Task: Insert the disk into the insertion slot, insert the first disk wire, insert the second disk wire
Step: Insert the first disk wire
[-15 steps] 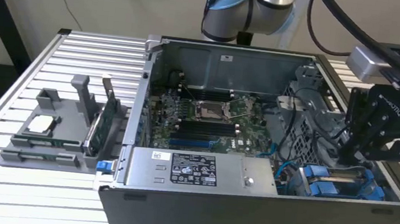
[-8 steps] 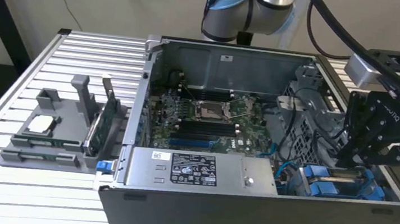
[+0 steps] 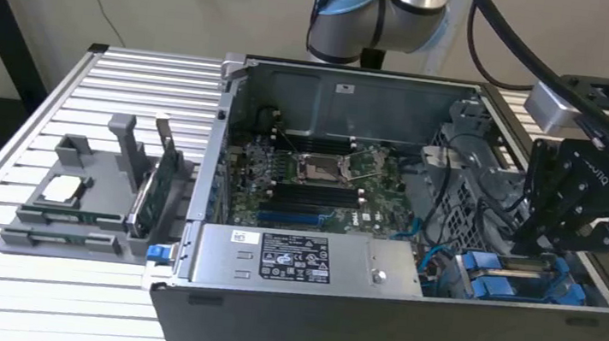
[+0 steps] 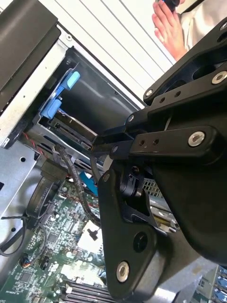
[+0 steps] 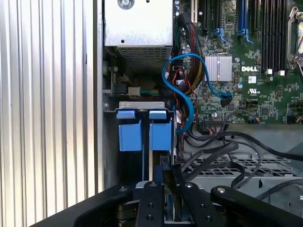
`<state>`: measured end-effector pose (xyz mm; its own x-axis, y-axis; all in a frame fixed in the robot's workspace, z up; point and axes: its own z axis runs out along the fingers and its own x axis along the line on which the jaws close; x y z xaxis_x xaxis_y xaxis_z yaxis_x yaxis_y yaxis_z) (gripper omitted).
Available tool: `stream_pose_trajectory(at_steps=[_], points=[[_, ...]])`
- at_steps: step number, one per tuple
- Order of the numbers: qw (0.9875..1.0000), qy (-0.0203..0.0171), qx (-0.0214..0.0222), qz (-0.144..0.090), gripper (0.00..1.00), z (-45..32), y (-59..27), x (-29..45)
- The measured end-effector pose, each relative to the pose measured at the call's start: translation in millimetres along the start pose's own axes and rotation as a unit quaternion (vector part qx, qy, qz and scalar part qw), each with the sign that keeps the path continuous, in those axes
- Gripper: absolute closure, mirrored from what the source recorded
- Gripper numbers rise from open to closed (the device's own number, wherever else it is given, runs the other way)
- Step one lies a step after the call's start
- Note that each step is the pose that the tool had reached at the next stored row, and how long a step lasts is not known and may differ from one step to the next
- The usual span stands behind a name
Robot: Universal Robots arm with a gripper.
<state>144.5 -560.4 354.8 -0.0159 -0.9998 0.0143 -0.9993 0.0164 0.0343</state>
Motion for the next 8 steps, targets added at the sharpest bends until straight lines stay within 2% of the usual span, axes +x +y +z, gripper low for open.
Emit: stream_pose_trajectory(at_steps=[3,8], points=[[1.0000,-0.0002,0.0000,0.000,0.81,0.5,0.0,0.0],[1.0000,-0.0050,-0.0001,0.000,0.81,1.6,-0.1,-0.1]])
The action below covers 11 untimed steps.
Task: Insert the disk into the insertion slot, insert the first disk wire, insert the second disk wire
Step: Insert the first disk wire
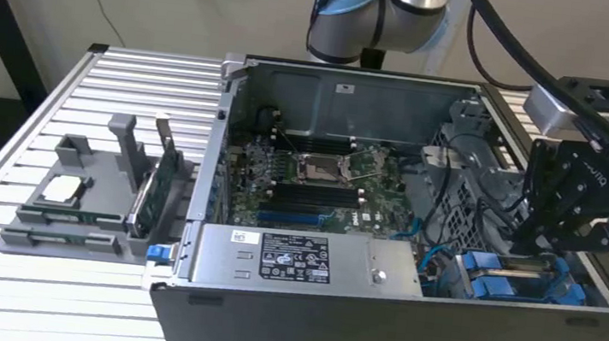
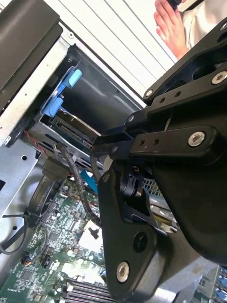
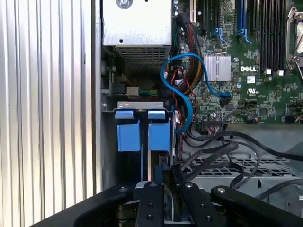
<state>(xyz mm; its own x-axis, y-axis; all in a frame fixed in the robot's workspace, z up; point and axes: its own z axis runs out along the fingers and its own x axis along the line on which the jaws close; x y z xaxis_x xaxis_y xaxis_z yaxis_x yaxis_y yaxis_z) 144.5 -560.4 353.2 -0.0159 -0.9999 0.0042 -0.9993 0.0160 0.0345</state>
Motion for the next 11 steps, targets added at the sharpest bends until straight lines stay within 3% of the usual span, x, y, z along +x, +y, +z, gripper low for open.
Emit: stream_pose_trajectory(at_steps=[9,11], points=[[1.0000,-0.0004,0.0000,0.000,0.81,2.3,-0.1,0.2],[1.0000,-0.0021,0.0000,0.000,0.81,3.9,-0.2,0.7]])
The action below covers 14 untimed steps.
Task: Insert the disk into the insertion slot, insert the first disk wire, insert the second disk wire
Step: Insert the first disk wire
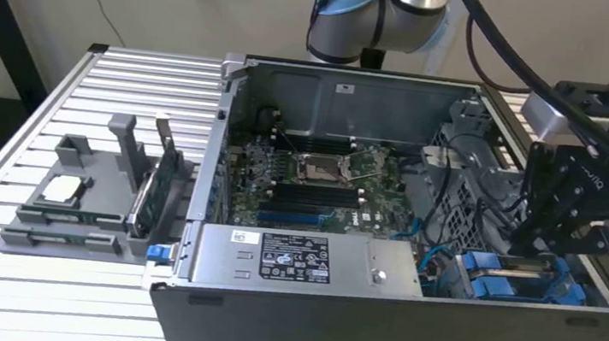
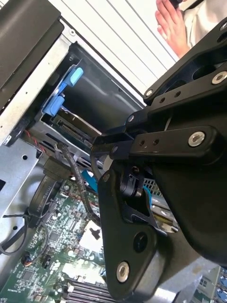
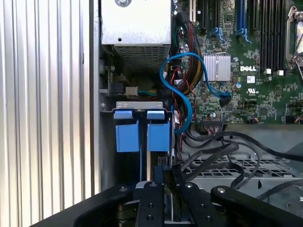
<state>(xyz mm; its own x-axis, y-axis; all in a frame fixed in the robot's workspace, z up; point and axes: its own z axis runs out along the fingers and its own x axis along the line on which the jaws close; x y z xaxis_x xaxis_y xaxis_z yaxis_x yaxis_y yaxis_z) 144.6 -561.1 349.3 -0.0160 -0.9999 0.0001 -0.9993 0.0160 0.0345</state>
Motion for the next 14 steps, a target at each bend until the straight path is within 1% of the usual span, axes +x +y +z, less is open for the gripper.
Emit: stream_pose_trajectory(at_steps=[3,5,7,8,9,10,12,14], points=[[1.0000,-0.0031,0.0002,0.000,0.81,2.2,-0.2,0.1],[1.0000,-0.0075,0.0002,0.000,0.81,2.4,-0.2,0.1],[1.0000,-0.0078,0.0005,0.000,0.81,2.3,-0.5,0.0],[1.0000,-0.0077,0.0019,0.000,0.81,2.0,-0.4,0.1],[1.0000,-0.0076,0.0050,0.000,0.81,1.8,-0.4,0.2],[0.9999,-0.0072,0.0103,0.000,0.81,1.7,-0.5,0.2],[0.9997,-0.0062,0.0239,0.000,0.81,1.6,-0.4,0.4],[0.9993,-0.0052,0.0367,-0.001,0.81,1.6,-0.5,0.6]])
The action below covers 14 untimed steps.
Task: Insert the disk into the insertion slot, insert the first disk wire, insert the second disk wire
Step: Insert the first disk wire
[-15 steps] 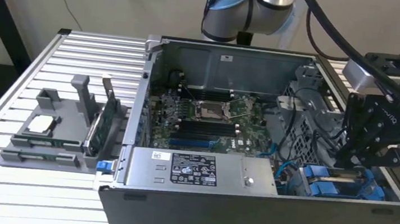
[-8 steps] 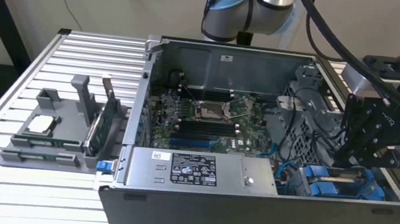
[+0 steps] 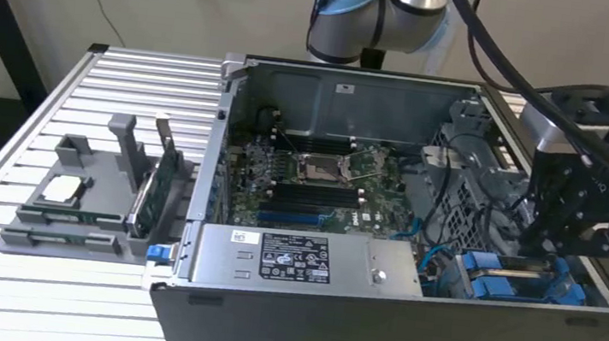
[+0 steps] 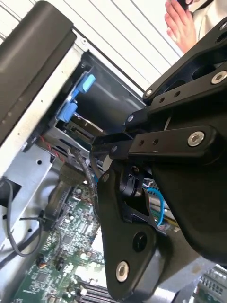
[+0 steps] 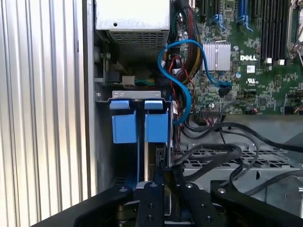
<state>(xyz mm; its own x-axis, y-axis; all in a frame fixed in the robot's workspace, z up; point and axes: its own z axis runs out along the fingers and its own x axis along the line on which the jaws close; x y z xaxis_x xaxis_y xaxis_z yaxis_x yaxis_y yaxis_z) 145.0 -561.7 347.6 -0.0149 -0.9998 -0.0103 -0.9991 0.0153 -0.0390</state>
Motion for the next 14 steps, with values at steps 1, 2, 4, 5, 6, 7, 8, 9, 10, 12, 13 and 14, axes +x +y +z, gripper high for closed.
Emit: stream_pose_trajectory(at_steps=[1,2,4,5,6,7,8,9,10,12,13,14], points=[[1.0000,0.0005,0.0064,0.000,0.81,0.0,0.1,0.1],[0.9999,0.0007,0.0126,0.000,0.81,0.0,0.0,0.3],[0.9997,0.0007,0.0237,0.000,0.81,-0.3,0.0,0.7],[0.9996,0.0007,0.0290,0.000,0.81,-0.5,0.0,0.8],[0.9994,0.0004,0.0339,0.000,0.81,-0.4,0.0,0.9],[0.9994,0.0002,0.0354,0.000,0.81,-0.5,-0.1,1.2],[0.9994,-0.0002,0.0356,0.000,0.81,-0.5,-0.1,1.1],[0.9994,-0.0003,0.0356,0.000,0.81,-0.5,-0.1,1.1],[0.9994,-0.0003,0.0356,0.000,0.81,-0.5,-0.1,1.1],[0.9994,-0.0003,0.0356,0.000,0.81,-0.5,0.0,1.1],[0.9994,-0.0003,0.0356,0.000,0.81,-0.5,0.0,1.2],[0.9994,-0.0003,0.0356,0.000,0.81,-0.5,0.0,1.2]])
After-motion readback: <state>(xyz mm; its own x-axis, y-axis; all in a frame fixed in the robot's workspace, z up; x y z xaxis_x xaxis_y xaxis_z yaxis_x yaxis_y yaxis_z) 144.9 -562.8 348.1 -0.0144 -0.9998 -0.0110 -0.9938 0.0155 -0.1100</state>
